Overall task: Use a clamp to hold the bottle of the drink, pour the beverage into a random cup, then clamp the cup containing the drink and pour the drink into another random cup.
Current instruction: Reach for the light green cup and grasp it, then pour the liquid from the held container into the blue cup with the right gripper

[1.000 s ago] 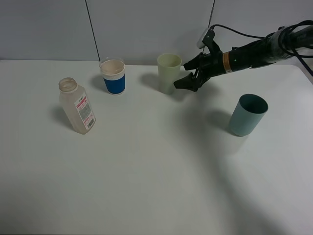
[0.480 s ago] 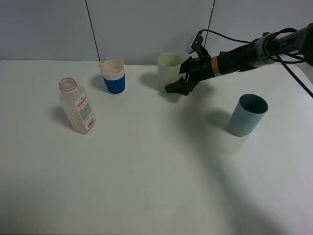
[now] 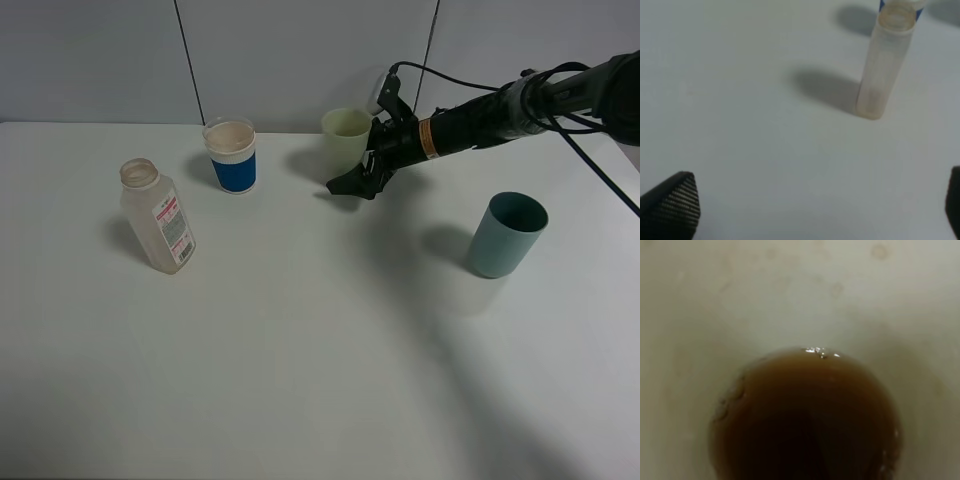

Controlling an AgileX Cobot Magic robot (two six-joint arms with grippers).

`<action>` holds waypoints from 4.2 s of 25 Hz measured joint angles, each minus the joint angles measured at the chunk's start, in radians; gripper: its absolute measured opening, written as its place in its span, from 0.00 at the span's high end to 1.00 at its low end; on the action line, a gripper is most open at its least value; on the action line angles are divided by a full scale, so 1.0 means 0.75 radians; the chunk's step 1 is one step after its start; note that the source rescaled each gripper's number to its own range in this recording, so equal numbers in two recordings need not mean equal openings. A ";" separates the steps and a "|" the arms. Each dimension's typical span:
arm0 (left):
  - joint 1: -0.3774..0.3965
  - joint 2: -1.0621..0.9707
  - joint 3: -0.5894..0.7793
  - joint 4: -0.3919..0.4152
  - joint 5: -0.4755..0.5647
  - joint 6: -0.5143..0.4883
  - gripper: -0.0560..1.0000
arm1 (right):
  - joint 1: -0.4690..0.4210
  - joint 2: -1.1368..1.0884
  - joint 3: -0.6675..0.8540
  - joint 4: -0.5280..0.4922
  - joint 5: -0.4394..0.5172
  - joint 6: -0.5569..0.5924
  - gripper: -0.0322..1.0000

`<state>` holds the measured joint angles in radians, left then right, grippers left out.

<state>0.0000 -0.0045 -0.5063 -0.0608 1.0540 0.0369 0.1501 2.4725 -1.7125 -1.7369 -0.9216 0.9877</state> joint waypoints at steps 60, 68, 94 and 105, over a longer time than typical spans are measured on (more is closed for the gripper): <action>0.000 0.000 0.000 0.001 0.000 0.000 0.00 | -0.007 -0.482 0.286 -0.021 0.061 0.266 0.94; 0.000 0.000 0.000 0.000 0.000 0.000 0.00 | -0.049 -0.727 0.542 -0.021 0.234 0.231 0.94; 0.000 0.000 0.000 0.000 0.000 0.000 0.00 | 0.497 -0.785 0.467 0.244 1.249 0.271 0.94; 0.000 0.000 0.000 0.000 0.000 0.000 0.00 | 0.644 -0.572 0.171 0.375 1.436 0.267 0.94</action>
<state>0.0000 -0.0045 -0.5063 -0.0610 1.0540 0.0371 0.6334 2.0435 -1.5845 -1.4555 0.1550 1.1880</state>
